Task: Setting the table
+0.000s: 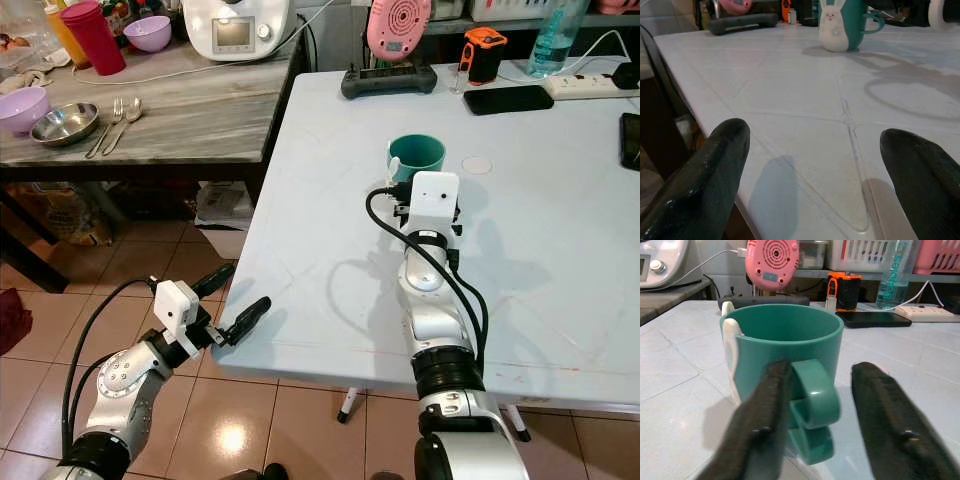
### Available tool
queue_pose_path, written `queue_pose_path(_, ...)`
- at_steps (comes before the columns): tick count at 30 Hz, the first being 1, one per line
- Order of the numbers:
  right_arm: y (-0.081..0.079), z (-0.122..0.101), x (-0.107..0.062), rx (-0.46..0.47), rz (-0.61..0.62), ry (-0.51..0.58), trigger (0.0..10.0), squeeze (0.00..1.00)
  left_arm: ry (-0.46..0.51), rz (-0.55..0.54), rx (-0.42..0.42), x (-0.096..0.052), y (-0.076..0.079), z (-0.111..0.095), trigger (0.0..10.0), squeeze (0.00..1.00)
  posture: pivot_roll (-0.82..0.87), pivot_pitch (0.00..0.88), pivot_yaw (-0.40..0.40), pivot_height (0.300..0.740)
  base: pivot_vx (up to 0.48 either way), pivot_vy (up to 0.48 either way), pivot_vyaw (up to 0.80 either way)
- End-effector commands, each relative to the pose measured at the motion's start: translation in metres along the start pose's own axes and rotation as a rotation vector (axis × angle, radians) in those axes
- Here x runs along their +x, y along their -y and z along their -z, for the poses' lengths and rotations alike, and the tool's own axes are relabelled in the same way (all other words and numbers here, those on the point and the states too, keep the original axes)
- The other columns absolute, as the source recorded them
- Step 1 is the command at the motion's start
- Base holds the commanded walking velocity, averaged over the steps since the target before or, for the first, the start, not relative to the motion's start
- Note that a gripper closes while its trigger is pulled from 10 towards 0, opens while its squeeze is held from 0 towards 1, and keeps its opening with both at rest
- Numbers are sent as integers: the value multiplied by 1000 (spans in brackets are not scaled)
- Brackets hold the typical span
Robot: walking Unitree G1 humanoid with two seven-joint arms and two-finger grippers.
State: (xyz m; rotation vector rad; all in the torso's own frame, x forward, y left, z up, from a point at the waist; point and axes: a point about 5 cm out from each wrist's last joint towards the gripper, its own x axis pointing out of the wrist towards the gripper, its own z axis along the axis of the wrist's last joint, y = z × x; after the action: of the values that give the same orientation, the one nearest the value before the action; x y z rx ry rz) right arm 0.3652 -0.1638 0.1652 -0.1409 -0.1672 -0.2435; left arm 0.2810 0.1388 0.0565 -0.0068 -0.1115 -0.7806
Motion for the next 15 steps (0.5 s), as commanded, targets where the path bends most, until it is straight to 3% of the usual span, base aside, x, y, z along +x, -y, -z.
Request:
queue_pose_path(1,-2,-2,1,4,7,10,0,0,-214,30,-110,-26,20,43,10000,0,-168,159,122,740,0,0,0)
queue_pose_path(6,-1,-2,0,3,11,15,0,0,-193,-1,-75,-21,13,39,10000,0,-166,154,120,740,0,0,0)
queue_pose_path(7,0,-1,0,3,14,14,0,0,-189,-40,-33,-18,10,37,10000,0,-166,154,120,740,0,0,0)
queue_pose_path(12,1,1,-1,3,14,9,0,0,-198,-147,-16,-14,1,35,10000,0,-163,146,114,740,0,0,0)
queue_pose_path(13,1,1,-1,2,14,8,0,0,-81,-131,36,-11,-15,8,10000,0,-163,146,114,740,0,0,0)
queue_pose_path(14,1,1,-1,2,14,8,0,0,-81,-131,36,-11,-15,8,10000,0,-163,146,114,740,0,0,0)
queue_pose_path(15,1,1,-1,4,16,6,0,0,94,-54,127,3,-25,-48,10000,0,-162,144,112,740,0,0,0)
